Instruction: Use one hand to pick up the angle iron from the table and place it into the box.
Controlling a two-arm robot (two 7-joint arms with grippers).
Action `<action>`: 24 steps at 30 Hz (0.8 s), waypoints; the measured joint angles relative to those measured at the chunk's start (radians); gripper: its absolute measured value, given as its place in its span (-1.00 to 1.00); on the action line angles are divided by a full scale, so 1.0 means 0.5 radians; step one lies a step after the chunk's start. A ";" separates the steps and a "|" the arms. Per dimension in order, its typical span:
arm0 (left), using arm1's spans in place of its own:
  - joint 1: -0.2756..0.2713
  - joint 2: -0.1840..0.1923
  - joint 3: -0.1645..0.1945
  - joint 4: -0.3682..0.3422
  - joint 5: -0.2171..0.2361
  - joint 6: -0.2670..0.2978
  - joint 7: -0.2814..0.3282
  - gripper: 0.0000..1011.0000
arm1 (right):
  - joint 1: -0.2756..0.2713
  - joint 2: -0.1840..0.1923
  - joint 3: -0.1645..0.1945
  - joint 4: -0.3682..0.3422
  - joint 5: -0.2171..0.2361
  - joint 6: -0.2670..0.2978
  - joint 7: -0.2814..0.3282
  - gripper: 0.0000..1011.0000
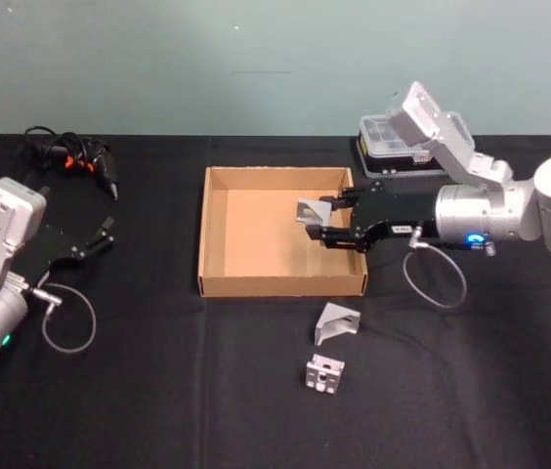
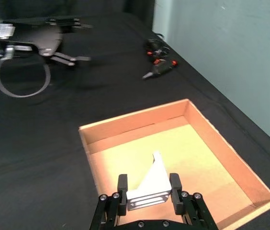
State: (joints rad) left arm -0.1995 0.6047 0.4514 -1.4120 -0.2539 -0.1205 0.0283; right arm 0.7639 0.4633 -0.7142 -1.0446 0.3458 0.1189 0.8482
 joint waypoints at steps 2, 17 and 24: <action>0.000 0.000 0.000 0.000 0.000 0.000 0.000 1.00 | 0.020 -0.040 0.000 0.061 -0.004 0.008 -0.023 0.05; 0.000 0.000 0.000 0.000 0.000 0.000 0.000 1.00 | 0.167 -0.298 -0.014 0.497 -0.141 -0.010 -0.139 0.05; 0.000 0.000 0.000 0.000 0.000 0.000 0.000 1.00 | 0.208 -0.369 -0.005 0.639 -0.179 -0.028 -0.135 0.05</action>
State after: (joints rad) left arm -0.1995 0.6047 0.4514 -1.4120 -0.2539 -0.1205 0.0283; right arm 0.8681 0.2787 -0.7166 -0.7249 0.2564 0.1049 0.7806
